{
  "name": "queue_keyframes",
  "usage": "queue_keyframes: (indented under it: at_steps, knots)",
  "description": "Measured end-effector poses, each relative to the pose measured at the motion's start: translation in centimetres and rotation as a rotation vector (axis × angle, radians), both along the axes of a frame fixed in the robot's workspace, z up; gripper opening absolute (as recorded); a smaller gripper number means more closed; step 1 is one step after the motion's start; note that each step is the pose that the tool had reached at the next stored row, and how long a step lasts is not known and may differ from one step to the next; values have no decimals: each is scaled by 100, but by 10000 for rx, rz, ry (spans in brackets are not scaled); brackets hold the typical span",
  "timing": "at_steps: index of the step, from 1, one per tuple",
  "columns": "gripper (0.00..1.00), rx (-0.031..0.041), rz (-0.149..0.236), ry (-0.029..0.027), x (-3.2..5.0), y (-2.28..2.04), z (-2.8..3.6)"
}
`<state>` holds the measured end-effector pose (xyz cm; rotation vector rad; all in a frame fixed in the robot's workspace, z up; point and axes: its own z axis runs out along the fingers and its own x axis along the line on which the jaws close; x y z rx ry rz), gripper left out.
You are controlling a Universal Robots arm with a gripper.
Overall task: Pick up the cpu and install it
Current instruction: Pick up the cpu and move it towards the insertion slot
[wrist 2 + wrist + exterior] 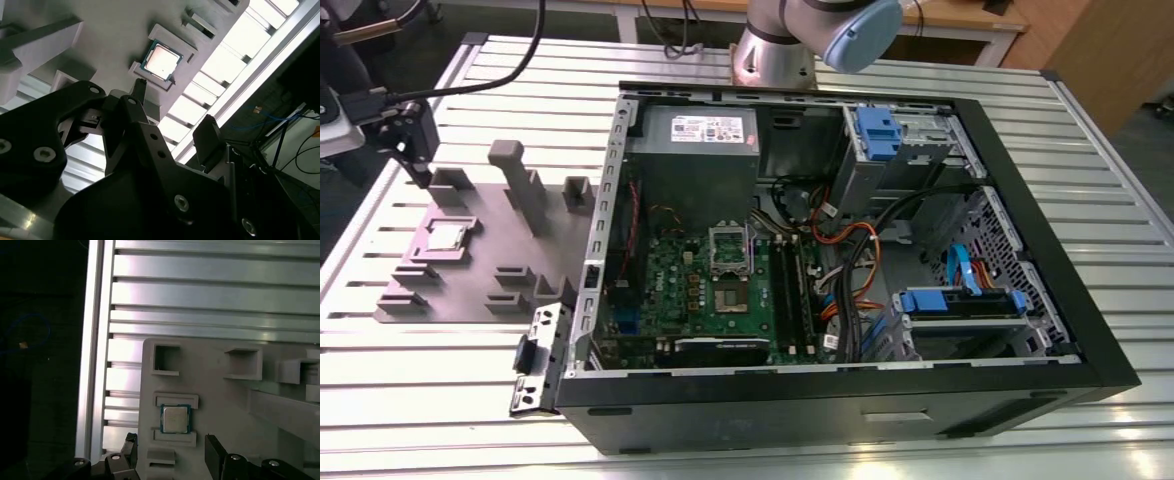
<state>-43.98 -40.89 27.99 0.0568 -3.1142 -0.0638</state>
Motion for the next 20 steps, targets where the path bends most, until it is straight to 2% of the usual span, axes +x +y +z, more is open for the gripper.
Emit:
queue_keyframes:
  at_steps: [3, 10, 20]
  knots:
    - [65, 1, 6, -16, 0, -3, -24]
    - [65, 0, 20, -16, 1, -12, -81]
    - [65, 0, 20, -16, 6, -71, -159]
